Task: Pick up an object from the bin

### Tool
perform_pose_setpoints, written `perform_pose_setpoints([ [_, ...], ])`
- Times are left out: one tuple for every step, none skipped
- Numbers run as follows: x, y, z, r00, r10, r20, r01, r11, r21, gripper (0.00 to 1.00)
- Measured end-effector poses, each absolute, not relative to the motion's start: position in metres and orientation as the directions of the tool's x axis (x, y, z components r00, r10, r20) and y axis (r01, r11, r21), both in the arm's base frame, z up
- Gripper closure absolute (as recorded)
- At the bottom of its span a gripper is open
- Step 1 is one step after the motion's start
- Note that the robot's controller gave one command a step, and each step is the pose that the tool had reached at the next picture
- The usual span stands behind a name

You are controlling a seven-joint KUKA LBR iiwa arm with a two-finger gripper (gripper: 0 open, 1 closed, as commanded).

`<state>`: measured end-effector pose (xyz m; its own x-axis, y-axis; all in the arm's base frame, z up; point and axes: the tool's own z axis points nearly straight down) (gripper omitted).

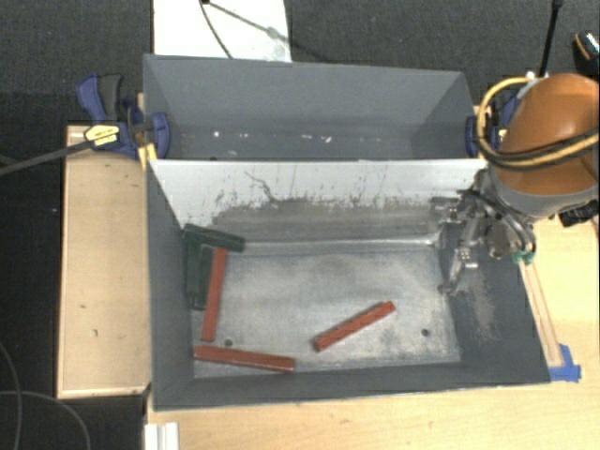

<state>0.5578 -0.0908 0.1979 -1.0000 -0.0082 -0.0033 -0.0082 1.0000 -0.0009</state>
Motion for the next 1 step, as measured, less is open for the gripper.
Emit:
perform_pose_setpoints([
  [0.5703,-0.0215,0.0725,-0.997,-0.08,0.003,-0.08,0.997,0.002,0.0],
])
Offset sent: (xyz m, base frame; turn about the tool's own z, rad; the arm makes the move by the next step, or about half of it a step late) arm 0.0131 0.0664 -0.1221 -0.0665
